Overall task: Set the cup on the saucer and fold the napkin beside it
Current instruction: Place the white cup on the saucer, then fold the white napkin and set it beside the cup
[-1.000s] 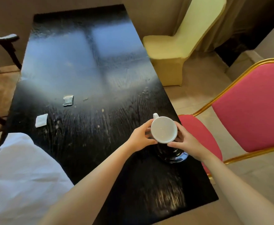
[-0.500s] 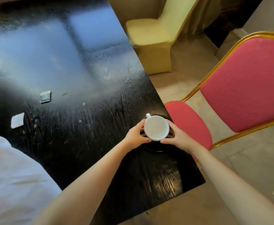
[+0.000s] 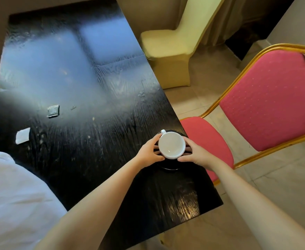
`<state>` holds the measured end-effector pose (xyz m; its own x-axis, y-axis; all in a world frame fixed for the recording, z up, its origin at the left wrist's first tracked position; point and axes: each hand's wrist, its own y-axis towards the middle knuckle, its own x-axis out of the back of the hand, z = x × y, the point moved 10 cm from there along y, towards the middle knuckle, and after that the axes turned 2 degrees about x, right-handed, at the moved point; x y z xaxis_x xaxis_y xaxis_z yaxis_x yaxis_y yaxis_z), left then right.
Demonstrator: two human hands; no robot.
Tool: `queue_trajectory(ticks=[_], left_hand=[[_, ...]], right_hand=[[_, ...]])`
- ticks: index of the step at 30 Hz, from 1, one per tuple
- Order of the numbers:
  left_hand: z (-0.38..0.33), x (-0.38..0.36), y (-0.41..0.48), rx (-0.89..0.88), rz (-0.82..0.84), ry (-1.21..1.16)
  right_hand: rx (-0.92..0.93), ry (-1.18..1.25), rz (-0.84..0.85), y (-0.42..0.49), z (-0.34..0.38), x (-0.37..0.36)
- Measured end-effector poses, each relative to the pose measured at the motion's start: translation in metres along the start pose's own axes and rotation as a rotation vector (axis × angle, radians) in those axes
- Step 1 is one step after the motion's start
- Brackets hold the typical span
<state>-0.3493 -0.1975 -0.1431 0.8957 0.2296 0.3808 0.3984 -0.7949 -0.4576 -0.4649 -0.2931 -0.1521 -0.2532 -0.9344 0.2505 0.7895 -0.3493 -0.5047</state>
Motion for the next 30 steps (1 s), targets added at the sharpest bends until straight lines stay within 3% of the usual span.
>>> queue_trajectory(ticks=[9, 15, 24, 30], left_hand=[[-0.005, 0.069, -0.027, 0.163, 0.014, 0.332], [-0.027, 0.133, -0.072, 0.249, -0.009, 0.447], [-0.008, 0.231, -0.174, 0.41, -0.144, 0.367], [0.044, 0.284, -0.256, 0.531, -0.261, 0.3]], right_hand=[[-0.165, -0.214, 0.087, -0.005, 0.039, 0.043], [-0.283, -0.605, 0.285, -0.004, 0.118, 0.03], [-0.29, -0.944, 0.559, 0.018, 0.227, -0.081], [-0.101, -1.017, 0.582, 0.027, 0.289, -0.187]])
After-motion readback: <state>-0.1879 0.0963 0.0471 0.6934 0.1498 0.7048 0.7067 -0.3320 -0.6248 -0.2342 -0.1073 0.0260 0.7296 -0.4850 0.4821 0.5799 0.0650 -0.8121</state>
